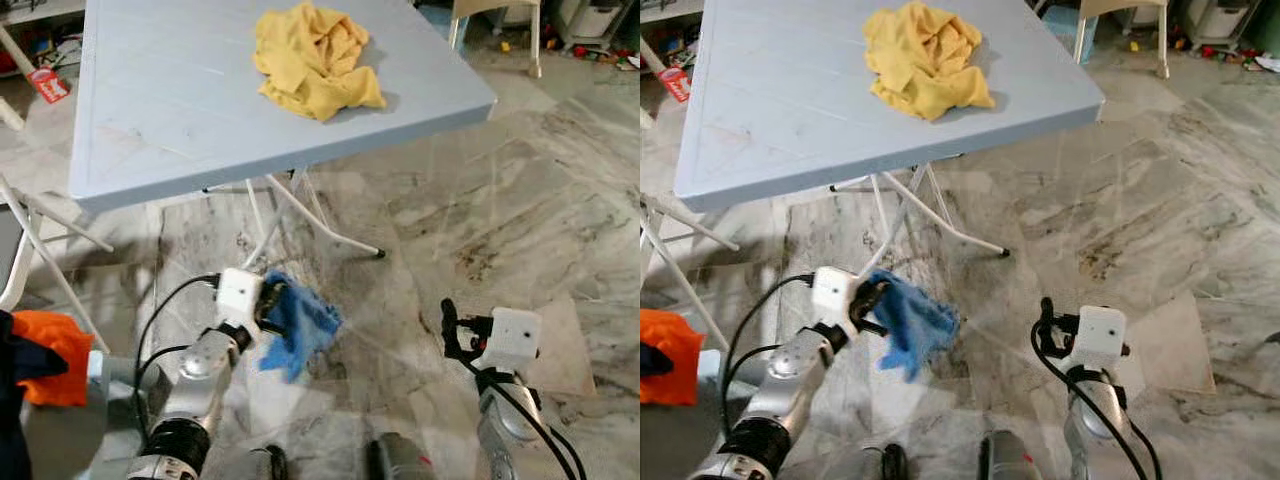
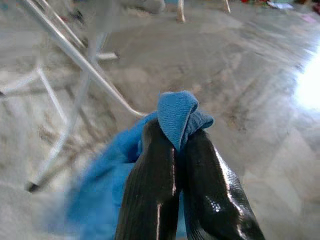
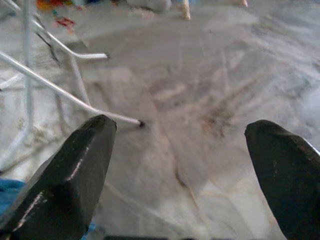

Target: Hang hanger

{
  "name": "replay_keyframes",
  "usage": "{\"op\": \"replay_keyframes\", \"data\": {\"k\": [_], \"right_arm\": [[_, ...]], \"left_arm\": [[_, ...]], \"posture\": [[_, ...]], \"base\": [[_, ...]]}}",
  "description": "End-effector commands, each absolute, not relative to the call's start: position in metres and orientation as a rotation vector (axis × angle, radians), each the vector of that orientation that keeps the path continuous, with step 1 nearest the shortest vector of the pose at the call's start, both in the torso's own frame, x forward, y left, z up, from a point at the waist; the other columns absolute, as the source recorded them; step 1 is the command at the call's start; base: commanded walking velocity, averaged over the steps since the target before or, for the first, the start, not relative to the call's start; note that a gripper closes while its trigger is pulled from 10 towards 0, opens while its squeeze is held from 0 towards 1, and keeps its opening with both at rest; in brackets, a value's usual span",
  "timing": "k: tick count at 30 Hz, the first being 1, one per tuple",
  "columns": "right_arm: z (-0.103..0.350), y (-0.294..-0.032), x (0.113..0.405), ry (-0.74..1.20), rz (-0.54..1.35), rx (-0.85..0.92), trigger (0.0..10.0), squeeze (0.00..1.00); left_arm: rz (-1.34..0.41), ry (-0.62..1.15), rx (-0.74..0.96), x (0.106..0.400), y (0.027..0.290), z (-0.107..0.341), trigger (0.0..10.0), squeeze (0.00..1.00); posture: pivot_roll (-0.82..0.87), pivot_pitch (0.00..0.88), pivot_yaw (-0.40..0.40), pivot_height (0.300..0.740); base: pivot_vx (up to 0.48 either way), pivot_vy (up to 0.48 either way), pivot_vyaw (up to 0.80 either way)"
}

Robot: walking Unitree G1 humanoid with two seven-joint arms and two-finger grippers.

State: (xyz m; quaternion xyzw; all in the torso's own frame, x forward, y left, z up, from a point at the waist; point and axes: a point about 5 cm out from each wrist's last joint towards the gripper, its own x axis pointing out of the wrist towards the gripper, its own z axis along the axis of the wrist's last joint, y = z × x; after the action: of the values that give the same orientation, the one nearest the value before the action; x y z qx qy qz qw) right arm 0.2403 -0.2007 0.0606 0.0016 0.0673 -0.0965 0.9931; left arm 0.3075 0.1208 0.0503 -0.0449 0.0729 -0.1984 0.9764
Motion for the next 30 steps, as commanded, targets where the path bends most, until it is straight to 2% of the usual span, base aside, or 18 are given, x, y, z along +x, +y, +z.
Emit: {"op": "replay_keyframes", "data": {"k": [1, 8, 17, 23, 30], "right_arm": [[0.059, -0.2, 0.235, 0.145, -0.197, 0.015, 10.0, 0.0], [0.059, -0.189, 0.234, 0.156, -0.189, 0.037, 10.0, 0.0], [0.057, -0.189, 0.234, 0.175, -0.193, 0.041, 10.0, 0.0], [0.058, -0.183, 0.237, 0.178, -0.182, 0.055, 10.0, 0.0], [0.059, -0.179, 0.24, 0.18, -0.164, 0.055, 10.0, 0.0]], "left_arm": [[-0.393, 0.154, -0.094, 0.306, 0.124, 0.05, 10.0, 0.0], [-0.4, 0.169, -0.09, 0.307, 0.127, 0.052, 10.0, 0.0], [-0.387, 0.192, -0.122, 0.309, 0.129, 0.053, 10.0, 0.0], [-0.41, 0.198, -0.118, 0.309, 0.131, 0.053, 10.0, 0.0], [-0.413, 0.205, -0.11, 0.309, 0.13, 0.054, 10.0, 0.0]], "posture": [[-0.18, 0.23, 0.072, 0.74], [-0.18, 0.236, 0.087, 0.74], [-0.17, 0.238, 0.089, 0.74], [-0.17, 0.245, 0.091, 0.74], [-0.17, 0.25, 0.089, 0.74]], "base": [[0.0, 0.0, 0.0], [0.0, 0.0, 0.0], [0.0, 0.0, 0.0], [0.0, 0.0, -0.8], [0.0, 0.269, -0.8]]}}
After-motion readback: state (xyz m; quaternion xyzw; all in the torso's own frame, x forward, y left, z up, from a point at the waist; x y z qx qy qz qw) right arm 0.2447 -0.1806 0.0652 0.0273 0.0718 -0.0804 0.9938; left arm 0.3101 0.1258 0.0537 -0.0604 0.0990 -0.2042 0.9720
